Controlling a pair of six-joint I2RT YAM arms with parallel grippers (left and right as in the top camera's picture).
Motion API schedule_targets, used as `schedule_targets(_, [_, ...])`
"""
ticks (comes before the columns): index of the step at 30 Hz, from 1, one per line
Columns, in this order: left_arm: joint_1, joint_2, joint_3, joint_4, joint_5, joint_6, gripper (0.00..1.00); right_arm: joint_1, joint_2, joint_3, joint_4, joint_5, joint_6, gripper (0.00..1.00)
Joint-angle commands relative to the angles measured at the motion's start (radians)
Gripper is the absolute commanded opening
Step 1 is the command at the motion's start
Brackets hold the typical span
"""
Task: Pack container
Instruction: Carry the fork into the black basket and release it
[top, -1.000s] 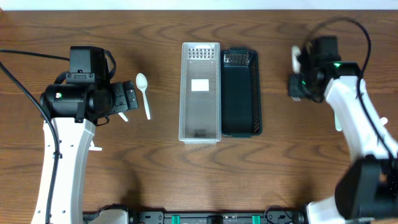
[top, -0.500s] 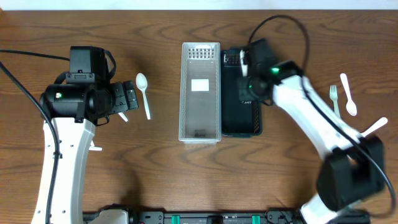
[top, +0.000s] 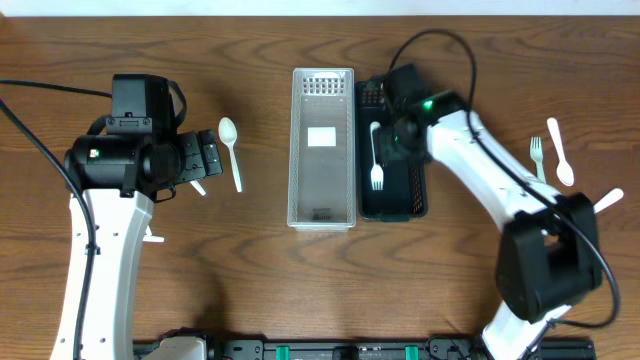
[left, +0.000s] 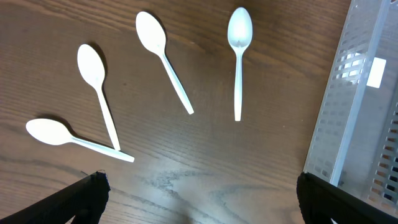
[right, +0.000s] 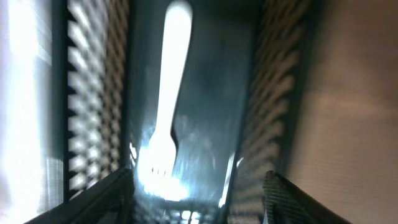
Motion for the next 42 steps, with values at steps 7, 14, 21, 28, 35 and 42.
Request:
schedule_targets(7, [0.004,0.006,0.013,-0.002,-0.005,-0.016,0.98,-0.396,-0.200,0.144,-0.053,0.078,-0.102,0.78])
schedule_targets(14, [0.004,0.006,0.013,-0.002,-0.005,-0.016,0.98,-0.679,-0.041,0.109,-0.147,0.039,-0.187,0.85])
schedule_targets(21, [0.004,0.006,0.013,-0.002,-0.005,-0.016,0.98,-0.724,0.134,0.062,-0.151,0.007,-0.266,0.93])
schedule_targets(28, [0.004,0.006,0.013,-0.002,-0.005,-0.016,0.98,-0.724,0.244,0.060,-0.111,0.003,-0.316,0.92])
schedule_targets(35, [0.004,0.006,0.013,-0.002,-0.005,-0.016,0.98,-0.724,0.279,0.060,-0.075,0.003,-0.337,0.93])
schedule_targets(42, [0.004,0.006,0.013,-0.002,-0.005,-0.016,0.98,-0.724,0.280,0.060,-0.044,-0.013,-0.378,0.92])
